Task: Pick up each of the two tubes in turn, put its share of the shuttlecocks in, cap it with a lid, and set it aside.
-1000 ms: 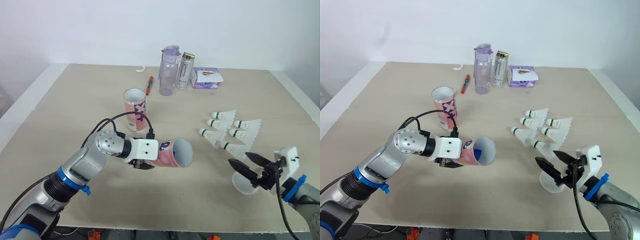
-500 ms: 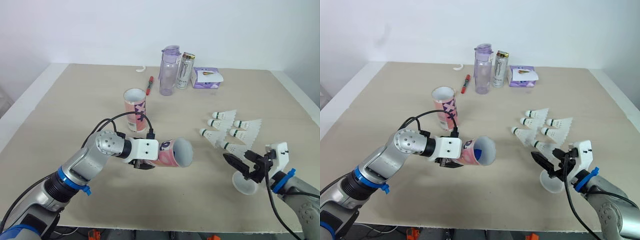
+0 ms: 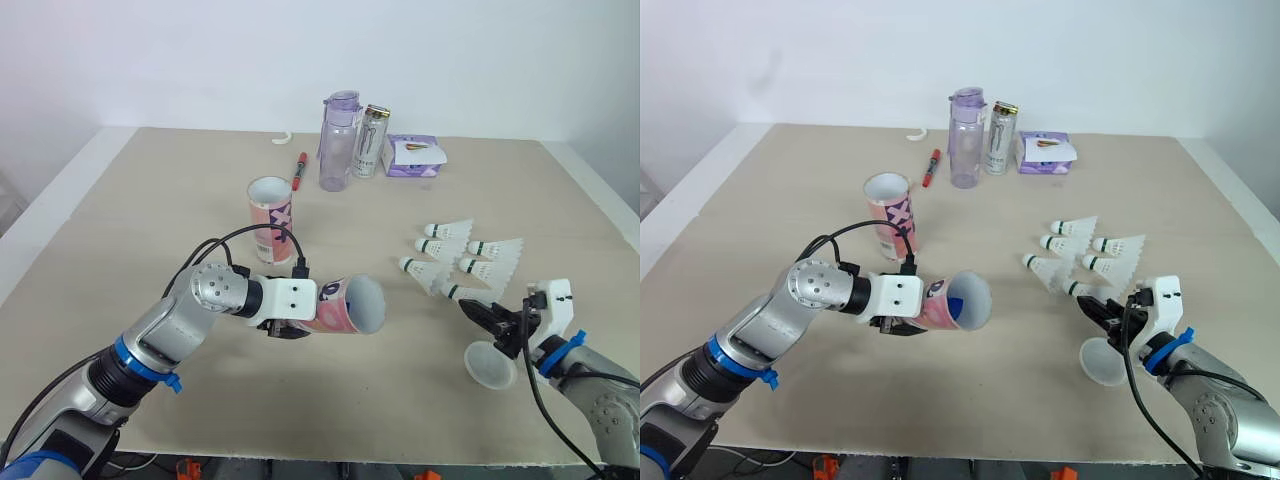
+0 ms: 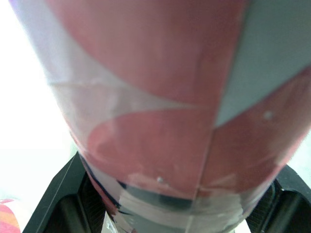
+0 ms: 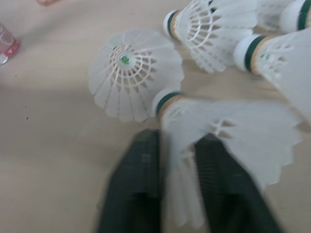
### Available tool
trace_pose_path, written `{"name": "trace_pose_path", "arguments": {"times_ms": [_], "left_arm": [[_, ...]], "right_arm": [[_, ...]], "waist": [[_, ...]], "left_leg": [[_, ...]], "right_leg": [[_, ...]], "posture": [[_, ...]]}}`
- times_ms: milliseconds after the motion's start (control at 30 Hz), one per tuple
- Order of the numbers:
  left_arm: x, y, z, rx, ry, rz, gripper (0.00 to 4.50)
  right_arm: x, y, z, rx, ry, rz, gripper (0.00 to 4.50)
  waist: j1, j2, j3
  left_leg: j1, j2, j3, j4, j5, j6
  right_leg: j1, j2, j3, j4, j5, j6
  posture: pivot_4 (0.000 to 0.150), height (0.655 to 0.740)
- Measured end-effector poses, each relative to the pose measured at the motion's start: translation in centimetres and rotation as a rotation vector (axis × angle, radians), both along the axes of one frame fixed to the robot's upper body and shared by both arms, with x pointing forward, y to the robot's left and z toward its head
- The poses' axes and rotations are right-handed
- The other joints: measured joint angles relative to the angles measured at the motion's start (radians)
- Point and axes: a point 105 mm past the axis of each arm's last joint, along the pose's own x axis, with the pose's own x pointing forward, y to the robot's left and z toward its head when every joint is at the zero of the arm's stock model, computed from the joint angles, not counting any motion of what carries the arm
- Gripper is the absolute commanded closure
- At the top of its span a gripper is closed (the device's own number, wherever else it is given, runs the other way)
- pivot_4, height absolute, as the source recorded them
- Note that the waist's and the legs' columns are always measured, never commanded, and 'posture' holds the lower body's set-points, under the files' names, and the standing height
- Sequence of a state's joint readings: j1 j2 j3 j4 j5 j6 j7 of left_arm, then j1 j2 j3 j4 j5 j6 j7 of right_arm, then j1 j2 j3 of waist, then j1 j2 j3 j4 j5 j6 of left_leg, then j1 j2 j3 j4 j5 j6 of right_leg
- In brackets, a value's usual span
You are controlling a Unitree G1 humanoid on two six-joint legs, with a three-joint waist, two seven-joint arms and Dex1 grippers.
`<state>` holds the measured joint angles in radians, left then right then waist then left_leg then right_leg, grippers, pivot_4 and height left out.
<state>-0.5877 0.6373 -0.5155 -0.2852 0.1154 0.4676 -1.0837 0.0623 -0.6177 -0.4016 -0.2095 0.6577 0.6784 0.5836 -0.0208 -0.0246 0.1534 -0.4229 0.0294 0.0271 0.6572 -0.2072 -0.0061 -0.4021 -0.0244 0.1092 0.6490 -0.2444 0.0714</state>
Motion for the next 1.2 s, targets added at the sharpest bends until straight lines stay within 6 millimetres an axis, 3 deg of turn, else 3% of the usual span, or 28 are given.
{"name": "trace_pose_path", "arguments": {"times_ms": [467,600,667,767,800,900,1000,1100,1200], "left_arm": [[0.0,0.0,-0.1,-0.005,0.000,0.005,1.49],[0.1,0.0,-0.2,-0.006,0.001,0.006,1.49],[0.2,-0.1,-0.2,-0.009,0.002,0.003,1.49],[0.4,0.0,-0.2,-0.013,0.004,0.005,1.49],[0.4,0.0,-0.2,-0.013,0.005,0.005,1.49],[0.4,-0.1,-0.4,-0.013,0.042,0.011,1.49],[0.4,-0.1,-0.4,-0.018,0.066,0.020,1.49],[0.2,-0.3,-0.2,-0.023,0.132,0.057,1.49],[0.2,-0.3,-0.1,-0.019,0.134,0.062,1.49]], "right_arm": [[-0.1,-0.1,0.4,-0.042,-0.007,0.016,4.44],[-0.5,0.6,3.0,-0.112,-0.077,0.101,4.44],[-1.8,1.1,5.2,-0.203,-0.110,0.217,4.44],[-3.1,2.8,8.3,-0.332,-0.191,0.409,4.44],[-3.2,3.0,8.5,-0.346,-0.199,0.427,4.44],[-4.6,6.1,11.6,-0.592,-0.356,0.698,4.44],[-5.2,7.5,12.3,-0.677,-0.416,0.800,4.44],[-5.0,10.7,12.6,-0.870,-0.571,0.977,4.44],[-4.6,11.1,12.5,-0.900,-0.590,0.996,4.44]], "waist": [[0.000,0.000,0.000],[0.000,0.000,0.000],[0.001,0.001,0.000],[0.000,0.001,0.000],[0.001,0.001,0.000],[0.000,0.000,0.000],[0.001,-0.002,0.000],[0.001,-0.003,0.001],[0.000,-0.003,0.001]], "left_leg": [[0.000,-0.001,0.000,0.000,0.000,0.001],[0.000,-0.001,0.000,0.000,0.000,0.001],[-0.001,-0.001,0.000,0.000,0.001,0.001],[0.000,-0.001,0.000,0.000,0.001,0.001],[0.000,-0.001,0.000,0.000,0.001,0.001],[0.000,-0.001,0.000,0.000,0.001,0.001],[0.001,-0.001,-0.001,0.000,0.001,0.001],[-0.001,-0.001,0.000,0.000,0.001,0.001],[-0.004,-0.001,0.000,-0.001,0.000,0.000]], "right_leg": [[0.000,0.000,0.001,0.000,0.000,0.000],[0.000,0.000,0.001,0.000,0.000,0.000],[0.000,-0.001,0.001,-0.001,0.000,0.001],[0.000,-0.001,0.001,-0.001,0.000,0.001],[0.000,-0.001,0.001,-0.001,0.000,0.001],[0.000,-0.001,0.000,-0.001,0.000,0.001],[-0.002,-0.001,-0.001,-0.002,0.000,0.001],[-0.003,-0.001,-0.001,-0.003,-0.001,0.001],[-0.002,-0.002,0.000,-0.003,-0.002,0.001]], "posture": [[0.150,0.7400],[0.150,0.7400],[0.150,0.7400],[0.150,0.7400],[0.150,0.7400],[0.150,0.7400],[0.150,0.7400],[0.150,0.7400],[0.150,0.7400]]}}
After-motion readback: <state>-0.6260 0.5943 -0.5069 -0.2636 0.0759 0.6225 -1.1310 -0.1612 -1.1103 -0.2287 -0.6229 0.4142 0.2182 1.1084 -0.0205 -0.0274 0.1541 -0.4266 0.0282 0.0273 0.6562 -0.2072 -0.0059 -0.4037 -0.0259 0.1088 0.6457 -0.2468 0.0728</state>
